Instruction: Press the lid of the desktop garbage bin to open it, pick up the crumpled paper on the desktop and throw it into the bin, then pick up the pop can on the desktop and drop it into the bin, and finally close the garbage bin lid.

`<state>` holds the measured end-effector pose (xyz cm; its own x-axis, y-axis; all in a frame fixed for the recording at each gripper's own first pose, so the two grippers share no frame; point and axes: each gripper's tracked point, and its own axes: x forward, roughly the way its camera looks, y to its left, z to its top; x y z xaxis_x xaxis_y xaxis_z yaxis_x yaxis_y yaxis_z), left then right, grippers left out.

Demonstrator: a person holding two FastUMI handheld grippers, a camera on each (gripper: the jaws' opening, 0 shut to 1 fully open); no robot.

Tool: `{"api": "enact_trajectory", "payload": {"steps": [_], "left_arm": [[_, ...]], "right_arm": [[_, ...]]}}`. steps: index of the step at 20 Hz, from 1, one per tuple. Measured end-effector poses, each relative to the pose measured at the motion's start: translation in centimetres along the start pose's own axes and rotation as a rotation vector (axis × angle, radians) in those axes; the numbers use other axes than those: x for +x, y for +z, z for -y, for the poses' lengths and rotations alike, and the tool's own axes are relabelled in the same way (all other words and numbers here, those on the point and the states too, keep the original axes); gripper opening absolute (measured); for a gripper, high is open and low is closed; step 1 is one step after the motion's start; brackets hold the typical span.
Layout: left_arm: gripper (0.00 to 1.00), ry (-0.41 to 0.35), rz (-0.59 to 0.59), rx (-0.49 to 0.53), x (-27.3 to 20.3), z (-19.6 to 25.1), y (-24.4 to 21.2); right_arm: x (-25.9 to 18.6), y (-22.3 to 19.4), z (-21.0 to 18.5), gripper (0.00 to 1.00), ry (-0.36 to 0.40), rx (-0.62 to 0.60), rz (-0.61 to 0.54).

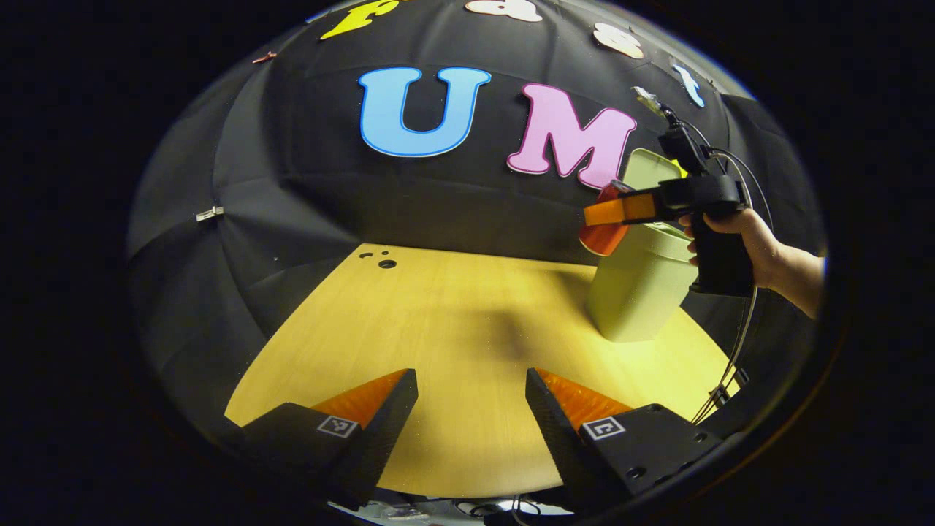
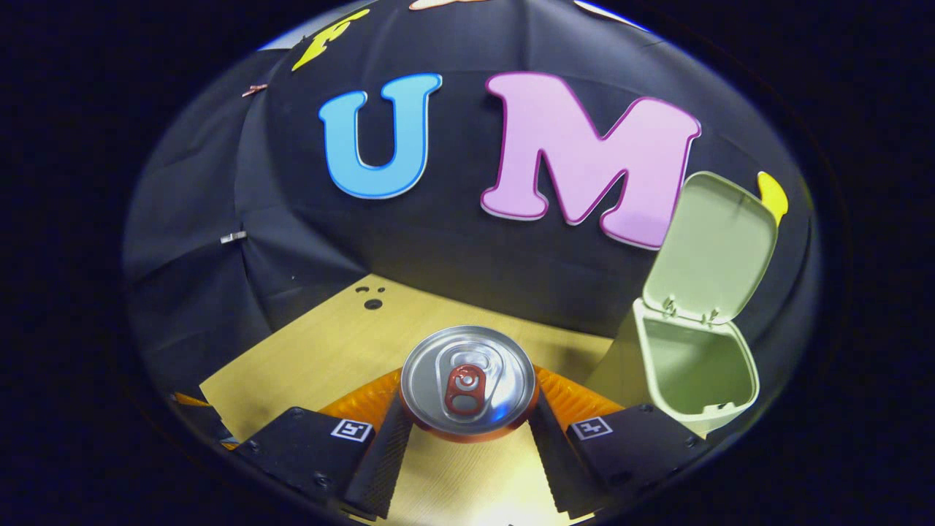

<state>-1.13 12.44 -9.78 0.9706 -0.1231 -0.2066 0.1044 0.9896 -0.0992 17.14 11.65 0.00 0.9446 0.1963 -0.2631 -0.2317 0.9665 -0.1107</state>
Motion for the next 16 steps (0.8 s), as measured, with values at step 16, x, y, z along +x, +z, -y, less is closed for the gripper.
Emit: {"api": "enact_trajectory", "payload": {"steps": [16], "left_arm": [[0.96,-0.112,0.094,-0.023,4.0,7.7,4.7]], "right_arm": [[-4.6,7.6,15.1,0.82,-0.171,0.062,0.108]]}}
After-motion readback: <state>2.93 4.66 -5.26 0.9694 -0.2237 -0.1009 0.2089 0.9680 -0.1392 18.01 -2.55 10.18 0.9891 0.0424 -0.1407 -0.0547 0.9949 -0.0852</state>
